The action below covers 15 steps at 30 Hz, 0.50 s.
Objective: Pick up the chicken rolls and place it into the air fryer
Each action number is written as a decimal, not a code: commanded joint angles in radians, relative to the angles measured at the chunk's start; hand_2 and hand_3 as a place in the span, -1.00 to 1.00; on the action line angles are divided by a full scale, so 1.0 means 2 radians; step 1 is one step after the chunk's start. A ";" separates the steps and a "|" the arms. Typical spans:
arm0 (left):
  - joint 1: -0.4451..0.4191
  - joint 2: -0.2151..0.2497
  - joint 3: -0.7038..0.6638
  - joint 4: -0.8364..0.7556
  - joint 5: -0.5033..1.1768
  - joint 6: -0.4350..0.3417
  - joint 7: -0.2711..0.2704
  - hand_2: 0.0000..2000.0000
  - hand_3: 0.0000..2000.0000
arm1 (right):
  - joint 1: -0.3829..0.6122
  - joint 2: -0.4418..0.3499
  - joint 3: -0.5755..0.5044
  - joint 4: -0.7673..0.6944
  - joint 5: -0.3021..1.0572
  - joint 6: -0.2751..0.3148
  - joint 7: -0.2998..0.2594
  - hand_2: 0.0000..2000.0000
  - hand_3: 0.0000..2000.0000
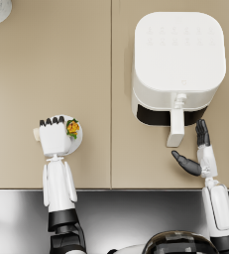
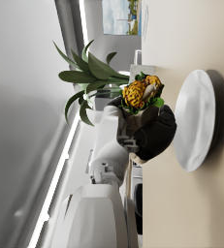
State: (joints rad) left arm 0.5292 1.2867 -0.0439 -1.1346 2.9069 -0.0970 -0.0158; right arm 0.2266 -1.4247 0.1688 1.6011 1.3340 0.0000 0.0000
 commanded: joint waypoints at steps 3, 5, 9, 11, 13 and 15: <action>0.003 0.002 0.008 -0.104 0.000 0.013 0.006 1.00 1.00 | 0.022 -0.010 0.016 -0.047 0.000 0.000 0.000 -1.00 -1.00; 0.001 0.003 0.009 -0.131 0.000 0.017 0.007 1.00 1.00 | 0.030 -0.014 0.018 -0.066 0.000 0.000 0.000 -1.00 -1.00; 0.001 0.005 0.016 -0.181 0.000 0.018 0.008 1.00 1.00 | 0.039 -0.020 0.030 -0.114 0.000 0.000 0.000 -1.00 -1.00; 0.004 0.007 0.023 -0.197 0.000 0.018 0.008 1.00 1.00 | 0.042 -0.022 0.039 -0.124 0.000 0.000 0.000 -1.00 -1.00; 0.007 0.009 0.025 -0.208 0.000 0.018 0.008 1.00 1.00 | 0.048 -0.026 0.049 -0.133 0.000 0.000 0.000 -1.00 -1.00; 0.008 0.011 0.027 -0.216 0.000 0.018 0.008 1.00 1.00 | 0.056 -0.031 0.062 -0.140 0.000 0.000 0.000 -1.00 -1.00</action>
State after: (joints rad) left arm 0.5202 1.3060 0.0067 -1.5265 2.9060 -0.0604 0.0000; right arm 0.3096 -1.4776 0.2660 1.3395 1.3339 0.0000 0.0000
